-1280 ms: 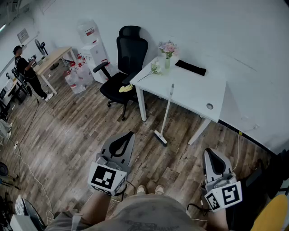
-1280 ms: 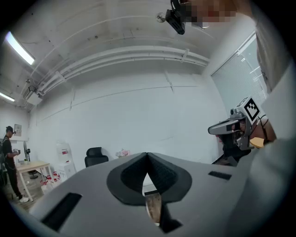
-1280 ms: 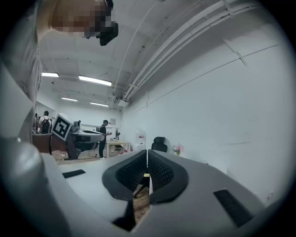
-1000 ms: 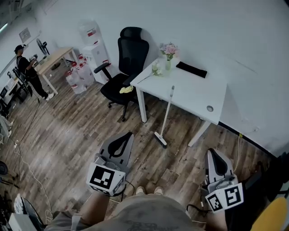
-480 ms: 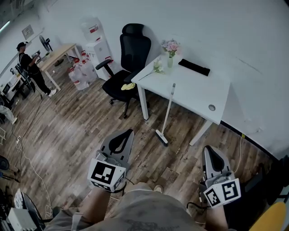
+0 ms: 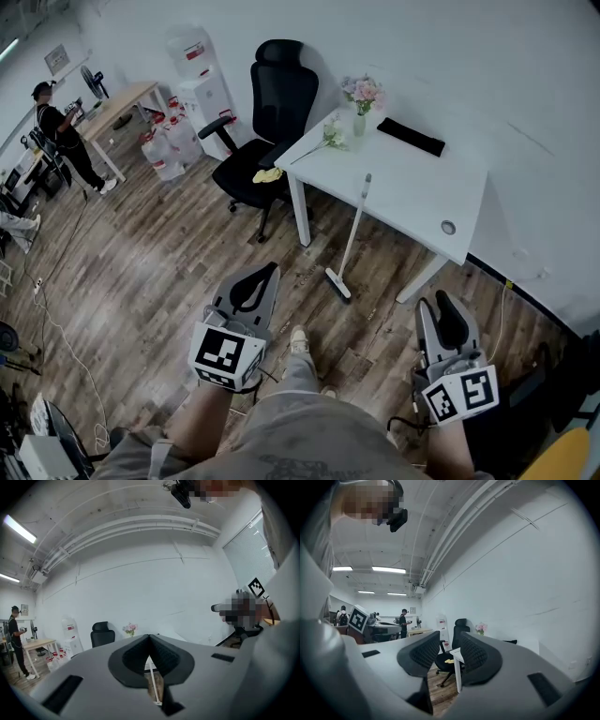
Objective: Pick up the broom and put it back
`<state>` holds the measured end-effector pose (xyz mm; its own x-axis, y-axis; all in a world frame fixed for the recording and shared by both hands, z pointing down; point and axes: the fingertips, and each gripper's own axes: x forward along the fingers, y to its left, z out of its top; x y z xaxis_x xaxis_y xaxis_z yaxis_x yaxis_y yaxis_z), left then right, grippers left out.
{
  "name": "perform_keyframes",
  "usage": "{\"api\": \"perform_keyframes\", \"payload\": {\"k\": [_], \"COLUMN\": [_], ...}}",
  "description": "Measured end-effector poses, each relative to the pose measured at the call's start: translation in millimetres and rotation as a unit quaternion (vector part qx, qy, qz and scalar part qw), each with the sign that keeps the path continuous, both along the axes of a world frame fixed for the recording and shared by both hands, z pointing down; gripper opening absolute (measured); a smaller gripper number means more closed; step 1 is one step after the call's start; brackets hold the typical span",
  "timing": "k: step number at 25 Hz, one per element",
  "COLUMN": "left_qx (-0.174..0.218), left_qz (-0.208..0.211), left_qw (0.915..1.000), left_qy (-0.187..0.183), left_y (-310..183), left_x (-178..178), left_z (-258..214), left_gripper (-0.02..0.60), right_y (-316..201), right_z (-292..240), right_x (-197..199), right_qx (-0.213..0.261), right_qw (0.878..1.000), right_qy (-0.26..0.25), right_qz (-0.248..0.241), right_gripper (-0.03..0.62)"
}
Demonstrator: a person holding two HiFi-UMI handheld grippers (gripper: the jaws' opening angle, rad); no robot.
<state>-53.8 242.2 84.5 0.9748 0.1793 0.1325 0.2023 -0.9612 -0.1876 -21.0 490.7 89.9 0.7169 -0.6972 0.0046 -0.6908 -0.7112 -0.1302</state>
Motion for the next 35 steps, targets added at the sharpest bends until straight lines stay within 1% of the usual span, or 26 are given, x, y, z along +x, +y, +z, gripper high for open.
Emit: {"api": "perform_keyframes", "payload": {"k": [5, 10, 17, 22, 26, 28, 31, 35], "left_qx": [-0.003, -0.006, -0.007, -0.006, 0.001, -0.002, -0.009, -0.014], "left_qz": [0.004, 0.015, 0.037, 0.059, 0.078, 0.08, 0.074, 0.058], "left_qw": [1.0, 0.9998, 0.9989, 0.9977, 0.9965, 0.9963, 0.9964, 0.997], "left_qy": [-0.005, -0.01, -0.026, -0.033, -0.032, -0.033, -0.038, -0.05], "left_y": [-25.7, -57.1, -105.5, -136.2, -146.7, -150.0, -155.5, -166.3], "left_x": [35.0, 84.1, 154.2, 196.0, 223.4, 232.8, 240.1, 252.6], "left_z": [9.7, 14.0, 21.8, 27.1, 30.4, 32.1, 37.5, 46.9], "left_gripper": [0.017, 0.017, 0.017, 0.017, 0.017, 0.017, 0.017, 0.017], "right_y": [-25.9, -58.9, -106.9, -138.7, -152.6, -158.0, -162.3, -164.2], "right_z": [6.1, 8.4, 4.4, 9.3, 17.3, 22.9, 30.7, 41.5], "right_x": [33.9, 80.3, 145.0, 184.9, 207.7, 215.5, 223.7, 238.2], "right_qx": [-0.004, -0.01, -0.017, -0.023, -0.019, -0.016, -0.02, -0.027], "right_qw": [1.0, 1.0, 0.999, 0.998, 0.997, 0.997, 0.997, 0.996], "right_qy": [-0.002, -0.005, -0.009, -0.013, -0.023, -0.032, -0.043, -0.056], "right_qz": [0.0, 0.009, 0.031, 0.051, 0.065, 0.068, 0.068, 0.067], "right_gripper": [0.147, 0.147, 0.15, 0.155, 0.155, 0.155, 0.155, 0.155]}}
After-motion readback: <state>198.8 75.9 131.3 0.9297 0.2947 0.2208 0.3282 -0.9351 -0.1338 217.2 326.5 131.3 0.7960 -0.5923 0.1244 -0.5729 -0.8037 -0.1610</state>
